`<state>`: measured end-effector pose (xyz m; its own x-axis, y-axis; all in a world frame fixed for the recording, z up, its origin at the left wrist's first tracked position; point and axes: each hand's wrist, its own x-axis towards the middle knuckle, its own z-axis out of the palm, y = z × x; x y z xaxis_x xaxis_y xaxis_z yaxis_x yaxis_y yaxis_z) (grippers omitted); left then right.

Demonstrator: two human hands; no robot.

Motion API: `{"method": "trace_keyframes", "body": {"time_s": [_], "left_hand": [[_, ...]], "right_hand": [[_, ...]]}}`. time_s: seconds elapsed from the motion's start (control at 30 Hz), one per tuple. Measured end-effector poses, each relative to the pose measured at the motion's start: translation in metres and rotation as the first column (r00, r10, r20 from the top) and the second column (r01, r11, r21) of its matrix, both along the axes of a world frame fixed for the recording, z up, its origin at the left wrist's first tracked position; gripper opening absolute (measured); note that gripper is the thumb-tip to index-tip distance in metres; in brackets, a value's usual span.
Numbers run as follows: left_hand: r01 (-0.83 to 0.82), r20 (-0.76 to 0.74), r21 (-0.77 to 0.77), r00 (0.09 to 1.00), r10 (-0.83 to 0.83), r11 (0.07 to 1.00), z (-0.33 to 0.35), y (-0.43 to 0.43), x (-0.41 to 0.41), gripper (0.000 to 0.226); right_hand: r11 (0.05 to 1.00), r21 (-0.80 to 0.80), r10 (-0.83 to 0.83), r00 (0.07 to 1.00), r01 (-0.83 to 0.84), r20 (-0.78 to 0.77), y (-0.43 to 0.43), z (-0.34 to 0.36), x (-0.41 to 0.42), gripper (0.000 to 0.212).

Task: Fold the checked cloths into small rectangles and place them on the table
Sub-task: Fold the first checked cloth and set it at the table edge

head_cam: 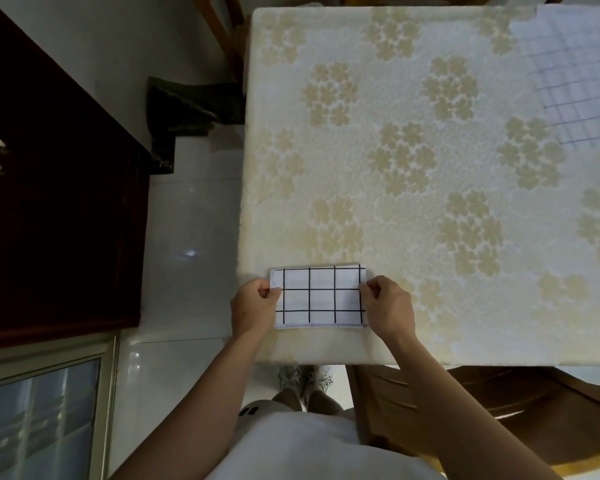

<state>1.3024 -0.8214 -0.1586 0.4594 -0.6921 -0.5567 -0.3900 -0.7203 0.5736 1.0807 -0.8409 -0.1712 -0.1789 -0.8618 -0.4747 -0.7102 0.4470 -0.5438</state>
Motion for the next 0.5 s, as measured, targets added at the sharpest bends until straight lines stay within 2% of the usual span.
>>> {"method": "trace_keyframes", "body": {"time_s": [0.33,0.5], "left_hand": [[0.030,0.157,0.022,0.987,-0.033,0.999,-0.0018,-0.0001,-0.0012,0.010],[0.043,0.232,0.067,0.971,-0.058,0.997,-0.0018,-0.0008,0.0001,0.018]], "right_hand": [[0.997,0.014,-0.080,0.996,0.080,-0.033,0.0018,-0.0070,0.0026,0.019],[0.998,0.004,-0.070,0.996,0.070,-0.046,0.0001,-0.0059,-0.0015,0.021]]}}
